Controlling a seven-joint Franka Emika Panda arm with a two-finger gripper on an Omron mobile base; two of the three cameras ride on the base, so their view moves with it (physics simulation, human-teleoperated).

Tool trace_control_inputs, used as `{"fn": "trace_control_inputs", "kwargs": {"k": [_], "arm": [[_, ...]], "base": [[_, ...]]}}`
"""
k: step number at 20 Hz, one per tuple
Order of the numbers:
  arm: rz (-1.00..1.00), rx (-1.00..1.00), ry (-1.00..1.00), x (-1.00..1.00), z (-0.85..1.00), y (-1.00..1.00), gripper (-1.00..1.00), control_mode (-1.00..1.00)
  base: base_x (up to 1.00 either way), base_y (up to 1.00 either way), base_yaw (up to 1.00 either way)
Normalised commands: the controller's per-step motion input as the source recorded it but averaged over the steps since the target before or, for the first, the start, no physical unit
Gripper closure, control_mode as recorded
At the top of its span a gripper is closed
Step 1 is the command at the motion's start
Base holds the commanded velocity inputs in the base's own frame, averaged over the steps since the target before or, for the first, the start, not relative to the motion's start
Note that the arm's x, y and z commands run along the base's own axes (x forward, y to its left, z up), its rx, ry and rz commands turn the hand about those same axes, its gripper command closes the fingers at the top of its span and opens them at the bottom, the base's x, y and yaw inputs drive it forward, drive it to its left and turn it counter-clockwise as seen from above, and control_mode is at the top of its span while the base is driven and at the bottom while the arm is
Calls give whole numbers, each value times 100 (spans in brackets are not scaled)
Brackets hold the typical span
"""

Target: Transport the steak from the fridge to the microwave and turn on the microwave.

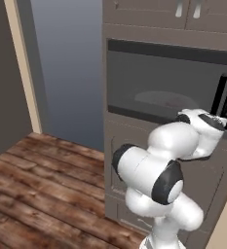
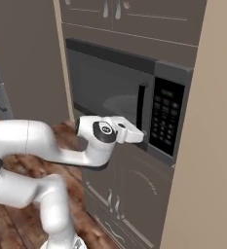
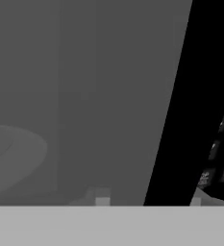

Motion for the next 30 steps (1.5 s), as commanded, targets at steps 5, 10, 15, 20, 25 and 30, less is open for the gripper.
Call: {"fn": "trace_control_inputs", "kwargs": {"k": [5,10,15,20,25,30], "arm": [[0,0,0,15,14,57,-100,-100],[4,-1,-6,-49,39,70,-100,-100],[0,-8,0,1,40,14,-100,-100],[19,-4,1,79,8,-19,-100,-100],[4,-3,5,96,1,-51,-100,-100],[0,-3,3,18,11,-10,-100,-100]], "base": [[0,0,0],[0,0,0],[0,0,0],[0,0,0],[0,0,0],[0,0,0]]}}
